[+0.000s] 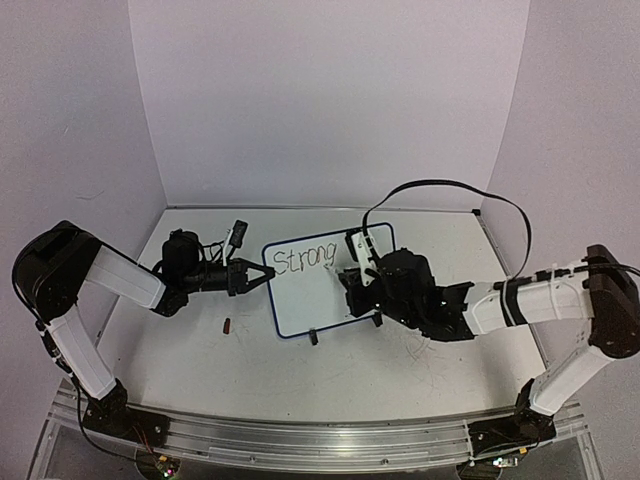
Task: Write a sentence on the whiteboard
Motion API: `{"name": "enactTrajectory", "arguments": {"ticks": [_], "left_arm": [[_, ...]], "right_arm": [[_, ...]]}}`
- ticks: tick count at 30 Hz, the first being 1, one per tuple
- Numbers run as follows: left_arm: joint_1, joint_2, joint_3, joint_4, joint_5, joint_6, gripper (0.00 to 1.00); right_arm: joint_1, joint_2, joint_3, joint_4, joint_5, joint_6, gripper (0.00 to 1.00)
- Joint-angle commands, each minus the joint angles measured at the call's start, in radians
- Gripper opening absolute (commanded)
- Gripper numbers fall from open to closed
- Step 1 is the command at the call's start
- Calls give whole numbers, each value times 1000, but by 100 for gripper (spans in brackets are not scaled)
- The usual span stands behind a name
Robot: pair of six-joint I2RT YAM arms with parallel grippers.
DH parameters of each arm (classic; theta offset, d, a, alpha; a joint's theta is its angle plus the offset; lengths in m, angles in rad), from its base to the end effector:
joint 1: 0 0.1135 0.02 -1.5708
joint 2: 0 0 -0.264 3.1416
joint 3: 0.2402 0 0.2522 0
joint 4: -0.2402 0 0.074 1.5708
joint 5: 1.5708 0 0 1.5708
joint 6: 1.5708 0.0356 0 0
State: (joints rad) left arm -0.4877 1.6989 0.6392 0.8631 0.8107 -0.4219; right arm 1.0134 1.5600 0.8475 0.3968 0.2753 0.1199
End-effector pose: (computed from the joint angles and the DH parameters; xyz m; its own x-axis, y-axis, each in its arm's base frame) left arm 0.2728 -0.1739 0.1718 -0.5468 -0.0293 -0.8368 0.7968 0.2889 -0.5308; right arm 0.1905 0.2874 0.2291 -0.2444 -0.1745 -0.9539 -0.6555 0.7546 0.0299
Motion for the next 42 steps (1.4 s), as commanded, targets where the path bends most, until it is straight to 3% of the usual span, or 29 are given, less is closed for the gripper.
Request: {"name": "enactTrajectory", "arguments": {"ticks": [1,4,7,16,34,42], "left_arm": [[0,-28,-15,-14,16,17,0],[1,-29,-18,-26,15,28,0],[1,-31,-17,-53,14,42,0],[1,-46,-7,-147,-7,99,0],[1,-41,20,-191,-32,121,0],[1,-57,17,-196,-54,127,0]], "right_arm": [[-1,-234,-113,80,20,-87,0],[-34,-296,-173,66,76,-154,0],[-53,-320,-177,70,27,-166,0],[-53,-268,-102,104,-5,-233,0],[-52,-169,-48,84,-51,-226,0],[-53,-156,-33,69,48,-202,0]]}}
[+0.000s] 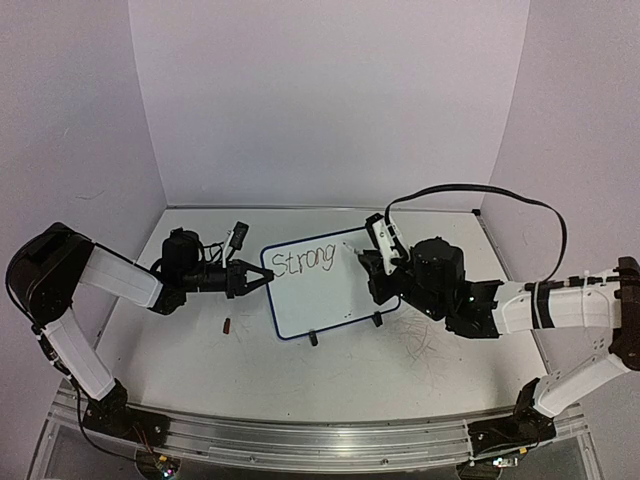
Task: Write a sentence on the whiteboard
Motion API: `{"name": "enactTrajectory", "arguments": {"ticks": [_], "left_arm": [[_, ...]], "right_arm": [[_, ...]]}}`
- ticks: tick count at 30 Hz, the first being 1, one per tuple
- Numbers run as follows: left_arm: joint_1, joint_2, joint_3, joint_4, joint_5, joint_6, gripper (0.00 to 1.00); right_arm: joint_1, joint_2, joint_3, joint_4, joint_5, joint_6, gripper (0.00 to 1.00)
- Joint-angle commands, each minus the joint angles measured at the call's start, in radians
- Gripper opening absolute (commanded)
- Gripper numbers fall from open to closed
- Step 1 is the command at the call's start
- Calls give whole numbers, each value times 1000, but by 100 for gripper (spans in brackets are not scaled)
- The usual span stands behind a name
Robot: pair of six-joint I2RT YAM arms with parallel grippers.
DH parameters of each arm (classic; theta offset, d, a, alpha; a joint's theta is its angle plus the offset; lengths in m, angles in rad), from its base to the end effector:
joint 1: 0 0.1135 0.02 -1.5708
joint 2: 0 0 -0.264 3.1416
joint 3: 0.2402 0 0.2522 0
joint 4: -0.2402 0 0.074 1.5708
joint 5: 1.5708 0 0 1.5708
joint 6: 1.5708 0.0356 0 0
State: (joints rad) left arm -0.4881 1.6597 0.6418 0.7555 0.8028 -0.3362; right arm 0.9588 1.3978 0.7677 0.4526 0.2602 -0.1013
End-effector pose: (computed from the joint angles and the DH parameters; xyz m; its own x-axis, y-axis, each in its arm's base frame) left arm 0.2693 -0.1720 0.1739 -0.5262 0.0199 -0.8501 0.8112 0.3118 -0.4947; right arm 0.1882 0.2522 0.2586 -0.0356 -0.2209 -0.9746 -0.6524 0.7439 -0.1447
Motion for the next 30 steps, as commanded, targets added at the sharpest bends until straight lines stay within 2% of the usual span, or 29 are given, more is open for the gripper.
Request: {"name": "enactTrajectory", "arguments": {"ticks": [1,14,24,30], "left_arm": [[2,-18,14,-90,-46,42,0],[2,-20,17,-94,-50,43,0],[1,-20,19,-100,-50,44,0],[2,-20,18,-103,-49,45,0]], "right_arm": [[2,1,45,15,63,15,0],[2,5,51,19,53,-9,0],[21,23,45,38,-41,-37,0],[7,33,36,42,9,11,0]]}}
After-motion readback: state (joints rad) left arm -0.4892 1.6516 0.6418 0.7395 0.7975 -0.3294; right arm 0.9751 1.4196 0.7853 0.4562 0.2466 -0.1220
